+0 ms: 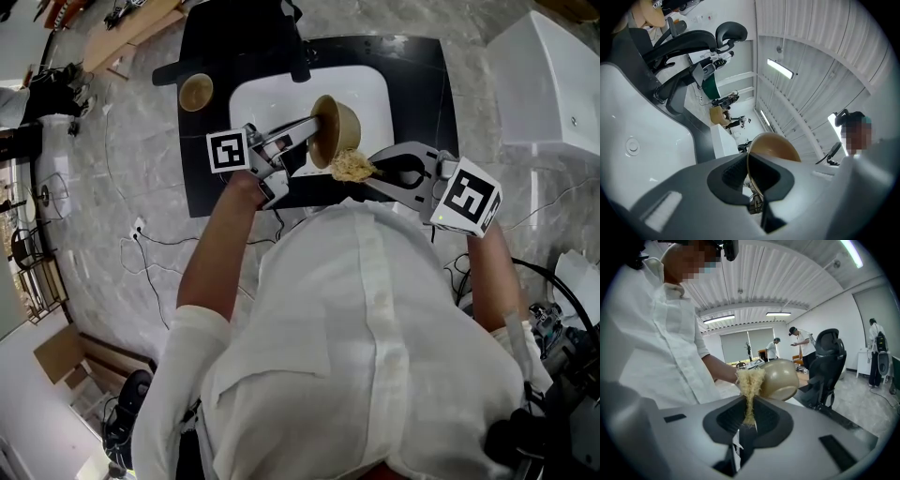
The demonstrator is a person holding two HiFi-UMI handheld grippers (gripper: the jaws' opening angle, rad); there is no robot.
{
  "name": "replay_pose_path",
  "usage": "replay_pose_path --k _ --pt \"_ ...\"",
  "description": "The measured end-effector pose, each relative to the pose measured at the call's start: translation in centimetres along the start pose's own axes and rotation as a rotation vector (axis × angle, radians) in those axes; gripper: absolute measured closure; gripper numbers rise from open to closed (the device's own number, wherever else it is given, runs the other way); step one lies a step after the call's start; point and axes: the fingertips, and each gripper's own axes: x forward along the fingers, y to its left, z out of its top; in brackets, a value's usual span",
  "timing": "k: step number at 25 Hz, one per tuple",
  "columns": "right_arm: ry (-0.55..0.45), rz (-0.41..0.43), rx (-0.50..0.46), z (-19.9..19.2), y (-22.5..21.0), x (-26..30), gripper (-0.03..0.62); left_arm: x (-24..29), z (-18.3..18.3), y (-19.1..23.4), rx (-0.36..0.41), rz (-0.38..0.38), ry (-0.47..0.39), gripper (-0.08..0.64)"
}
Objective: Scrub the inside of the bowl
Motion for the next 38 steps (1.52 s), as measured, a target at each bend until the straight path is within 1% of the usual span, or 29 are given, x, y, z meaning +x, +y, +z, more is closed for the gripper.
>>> replay_pose_path --k 3,5,8,10,14,17,21,26,30,34,36,38 --pt "0.009 0.023 0.009 -1.0 0.4 1.1 0.555 0.5 0.4 -1.0 0.006 -0.034 -0.009 0.545" --pt "0.034 0.035 0.012 -2.1 0.4 1.7 0.555 0.9 0.5 -1.7 0.012 -0.057 -0.007 0.545" --pt "0.072 0.033 0.013 -3.4 -0.2 2.6 0.555 1.4 0.4 -3.1 0.021 -0.108 0.008 0.545" --pt "0.081 0.028 0.017 -4.0 -0.8 3.0 0.555 1.7 0.1 -3.7 0.03 -0.125 0.025 0.545" --pt "0.11 0.0 0.026 -5.0 -2.1 3.3 0.555 1.7 -0.8 -4.0 0.033 -0.136 0.056 0.545" --pt "0.13 -0.045 0.037 -5.2 -3.5 3.0 0.555 1.7 -1.1 -4.1 0.045 -0.14 0.073 0.545" --pt "0.142 -0.093 0.055 -5.1 -5.1 2.3 0.555 1.3 -1.4 -3.7 0.091 -0.106 0.119 0.545" --pt "0.146 -0.146 0.06 -4.9 -6.4 1.4 0.555 1.2 -2.5 -3.3 0.093 -0.103 0.166 0.545" --pt "0.11 -0.184 0.086 -4.3 -7.2 0.5 0.555 1.0 -2.7 -2.7 0.09 -0.094 0.168 0.545" --pt "0.066 -0.197 0.106 -3.4 -7.4 -0.3 0.555 0.6 -2.9 -2.2 0.091 -0.08 0.171 0.545" --pt "0.019 -0.199 0.122 -2.7 -7.4 -0.9 0.555 0.4 -2.9 -1.8 0.092 -0.06 0.171 0.545" --pt "-0.051 -0.182 0.146 -1.4 -7.1 -1.7 0.555 0.2 -2.7 -1.2 0.08 -0.042 0.156 0.545"
